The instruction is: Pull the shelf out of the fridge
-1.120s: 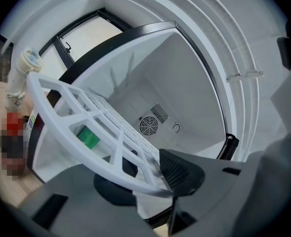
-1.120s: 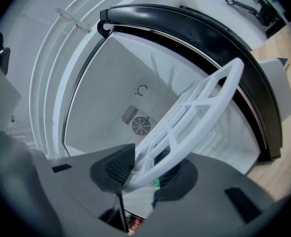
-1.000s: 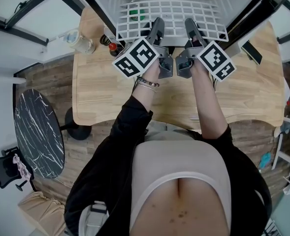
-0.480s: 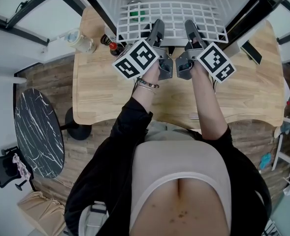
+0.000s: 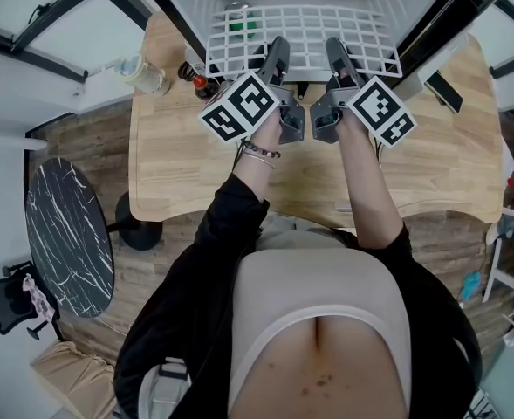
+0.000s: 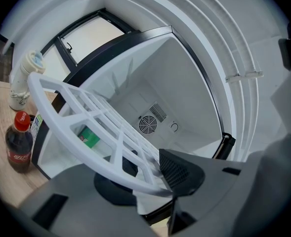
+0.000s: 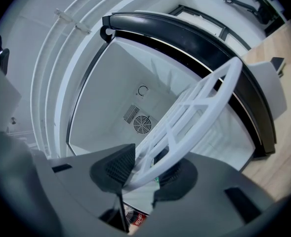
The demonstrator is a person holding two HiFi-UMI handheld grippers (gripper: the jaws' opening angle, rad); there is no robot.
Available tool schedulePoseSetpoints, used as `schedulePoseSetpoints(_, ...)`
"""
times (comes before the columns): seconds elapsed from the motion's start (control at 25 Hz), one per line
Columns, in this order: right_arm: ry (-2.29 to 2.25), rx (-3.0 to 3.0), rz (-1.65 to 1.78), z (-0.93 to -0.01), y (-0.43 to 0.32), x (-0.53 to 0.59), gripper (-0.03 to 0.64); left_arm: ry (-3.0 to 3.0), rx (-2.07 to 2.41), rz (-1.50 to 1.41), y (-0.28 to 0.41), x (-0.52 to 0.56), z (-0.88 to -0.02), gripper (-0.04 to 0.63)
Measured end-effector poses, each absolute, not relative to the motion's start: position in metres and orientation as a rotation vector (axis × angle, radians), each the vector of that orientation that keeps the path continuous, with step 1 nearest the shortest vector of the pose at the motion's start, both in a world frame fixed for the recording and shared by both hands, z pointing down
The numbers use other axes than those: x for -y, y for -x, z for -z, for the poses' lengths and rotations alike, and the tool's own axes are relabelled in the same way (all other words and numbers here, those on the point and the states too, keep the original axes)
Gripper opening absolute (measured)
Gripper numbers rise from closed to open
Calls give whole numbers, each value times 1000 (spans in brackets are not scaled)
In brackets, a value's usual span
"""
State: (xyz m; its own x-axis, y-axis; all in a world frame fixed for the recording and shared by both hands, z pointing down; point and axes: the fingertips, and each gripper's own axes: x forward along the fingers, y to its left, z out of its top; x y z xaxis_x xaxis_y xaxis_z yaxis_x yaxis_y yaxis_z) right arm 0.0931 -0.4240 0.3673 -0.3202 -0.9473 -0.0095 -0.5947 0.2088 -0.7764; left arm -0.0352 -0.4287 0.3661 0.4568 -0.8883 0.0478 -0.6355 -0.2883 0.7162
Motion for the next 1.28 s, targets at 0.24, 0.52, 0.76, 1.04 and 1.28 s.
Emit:
schedulePoseSetpoints(0.24,1420,-1999,949,-367,-94,421,135,-2029,1270,475,35,426,-366,141)
schedulePoseSetpoints(0.52,1407,-2007,957,-368,-93,417,135,-2024,1263,479,35,422,-366,140)
schedulePoseSetpoints(0.76,1395,-2018,957,-367,-93,413,135,-2020,1257,484,35,418,-366,138)
schedulePoseSetpoints(1.04,1374,-2028,969,-368,-93,410,133,-2017,1254,488,36,414,-366,137)
schedulePoseSetpoints(1.28,1361,-2032,976,-368,-93,407,132,-2011,1252,495,35,412,-366,135)
